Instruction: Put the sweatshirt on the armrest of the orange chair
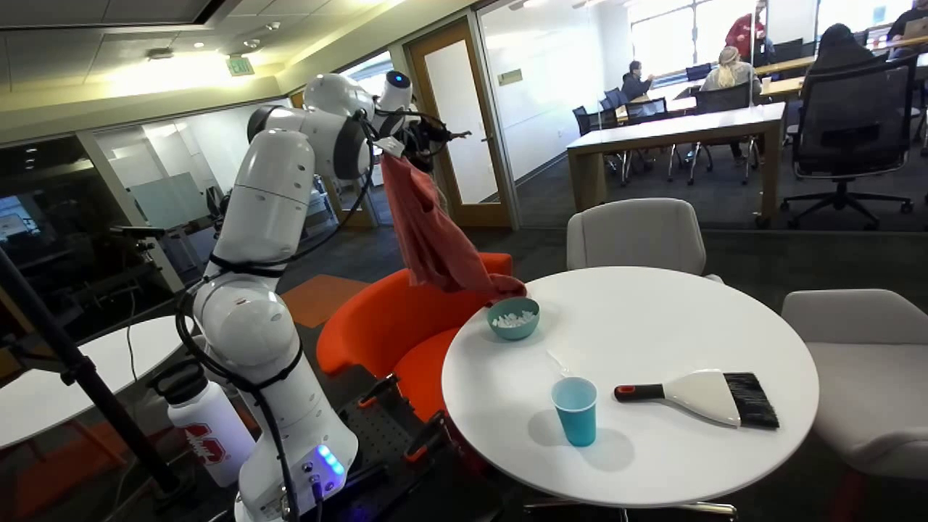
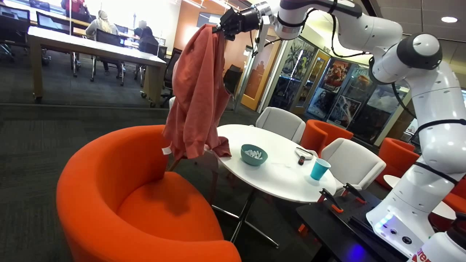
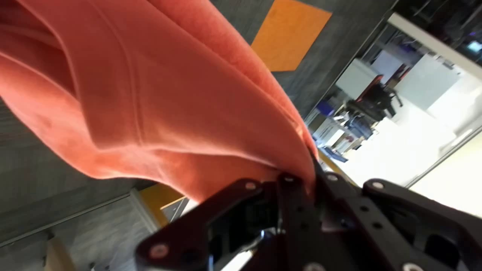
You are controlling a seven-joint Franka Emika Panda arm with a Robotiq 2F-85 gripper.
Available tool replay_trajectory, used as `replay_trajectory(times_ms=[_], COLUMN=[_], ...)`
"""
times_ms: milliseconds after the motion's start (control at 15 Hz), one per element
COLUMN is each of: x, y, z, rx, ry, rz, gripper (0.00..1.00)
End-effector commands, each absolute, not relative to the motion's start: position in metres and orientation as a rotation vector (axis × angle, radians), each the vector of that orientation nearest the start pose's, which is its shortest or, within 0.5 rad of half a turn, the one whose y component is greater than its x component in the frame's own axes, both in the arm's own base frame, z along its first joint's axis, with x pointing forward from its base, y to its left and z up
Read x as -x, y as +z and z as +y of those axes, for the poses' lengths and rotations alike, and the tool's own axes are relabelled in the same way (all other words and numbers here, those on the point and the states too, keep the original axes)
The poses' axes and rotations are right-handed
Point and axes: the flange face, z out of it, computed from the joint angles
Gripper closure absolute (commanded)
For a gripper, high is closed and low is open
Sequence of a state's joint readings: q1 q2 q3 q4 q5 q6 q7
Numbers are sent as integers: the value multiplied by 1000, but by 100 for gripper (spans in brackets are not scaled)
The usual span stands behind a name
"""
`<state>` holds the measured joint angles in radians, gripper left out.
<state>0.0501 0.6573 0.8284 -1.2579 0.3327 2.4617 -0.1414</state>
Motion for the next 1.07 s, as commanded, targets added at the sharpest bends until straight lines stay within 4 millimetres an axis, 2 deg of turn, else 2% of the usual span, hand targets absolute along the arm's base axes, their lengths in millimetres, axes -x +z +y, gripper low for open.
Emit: replay_trajectory(times_ms=[0,333,467,600,667,733,1000], x=[-541,-439,-399,-372,-389,-379,-384], y=[549,534,523,513,518,513,505], z=[457,482,485,482,493,493,491], rx=[2045,1941,1919,1895,1874,1883,1897], ry=[-393,-240,-195,-159,-132,-124,-120], rz=[-684,-811,-848,-870,-873,-890,-884], gripper=[98,98,98,98,98,92,92])
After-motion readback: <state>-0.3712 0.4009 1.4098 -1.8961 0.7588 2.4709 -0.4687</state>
